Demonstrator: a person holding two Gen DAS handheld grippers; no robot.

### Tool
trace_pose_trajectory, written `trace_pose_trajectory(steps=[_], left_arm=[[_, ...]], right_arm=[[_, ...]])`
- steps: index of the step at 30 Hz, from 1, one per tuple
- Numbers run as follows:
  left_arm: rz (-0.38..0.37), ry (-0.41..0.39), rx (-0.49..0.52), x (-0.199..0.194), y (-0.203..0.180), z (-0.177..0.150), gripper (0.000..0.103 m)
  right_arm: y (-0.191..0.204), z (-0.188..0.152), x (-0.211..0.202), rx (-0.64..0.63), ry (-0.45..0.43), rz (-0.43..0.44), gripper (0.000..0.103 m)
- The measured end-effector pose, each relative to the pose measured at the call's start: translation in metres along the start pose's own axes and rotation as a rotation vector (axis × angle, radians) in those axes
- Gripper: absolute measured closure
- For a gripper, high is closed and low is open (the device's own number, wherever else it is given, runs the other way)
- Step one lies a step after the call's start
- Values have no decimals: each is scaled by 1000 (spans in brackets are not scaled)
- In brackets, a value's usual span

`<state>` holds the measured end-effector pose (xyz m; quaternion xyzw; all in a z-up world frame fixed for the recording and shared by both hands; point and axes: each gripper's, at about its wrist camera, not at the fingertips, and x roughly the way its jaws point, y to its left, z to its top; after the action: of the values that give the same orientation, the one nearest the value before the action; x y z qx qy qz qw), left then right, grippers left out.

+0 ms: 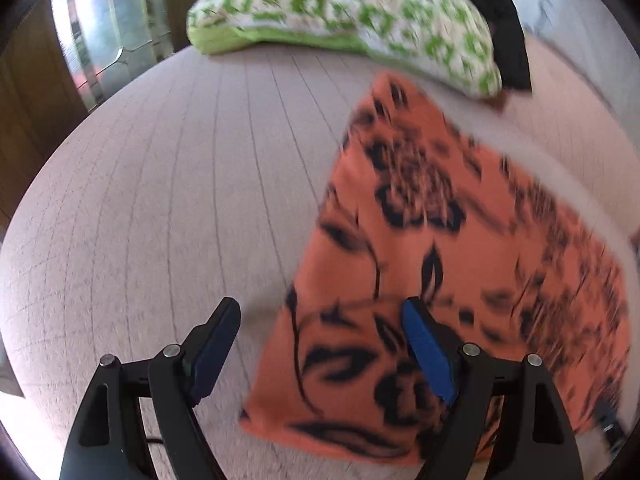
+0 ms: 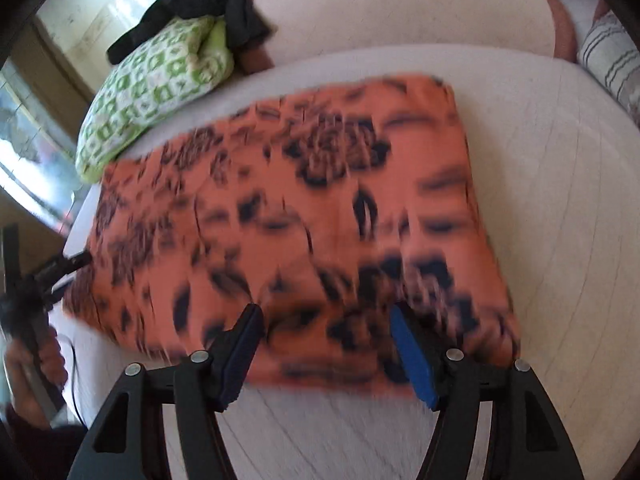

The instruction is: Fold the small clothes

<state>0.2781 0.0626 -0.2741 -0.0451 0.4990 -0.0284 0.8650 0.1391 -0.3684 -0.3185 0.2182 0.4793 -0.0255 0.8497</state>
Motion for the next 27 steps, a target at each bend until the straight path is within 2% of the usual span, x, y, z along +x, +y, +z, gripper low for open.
trace_pose_trajectory(steps=[1,3,8,14,16,20,24,27], left_arm=[[18,-29,16,-2,-2,-4,14],[42,-45,36,-7,-3,-10,12],[-19,-36,-46,-23,13,-36,11],[18,-76,67,-49,-3,-78,11],[15,-69,111,-54,-8,-89,11],[32,-67,183,-59,-24,-110,11],[59,-100,240,-66,-32,-121,11],[56,-112,239,-70,-31,-121,11]], right_arm=[[-1,-7,-6,2,-25,4,33],[-4,-8,-12,56,-13,21,33],[-24,-27,-29,210,-16,107,33],[-36,-40,-45,312,-44,154,33],[-35,-44,-46,339,-34,194,33],[-31,-51,-48,358,-42,221,33],[-30,-65,-50,381,-41,258,32],[-28,-72,-54,376,-51,254,31]])
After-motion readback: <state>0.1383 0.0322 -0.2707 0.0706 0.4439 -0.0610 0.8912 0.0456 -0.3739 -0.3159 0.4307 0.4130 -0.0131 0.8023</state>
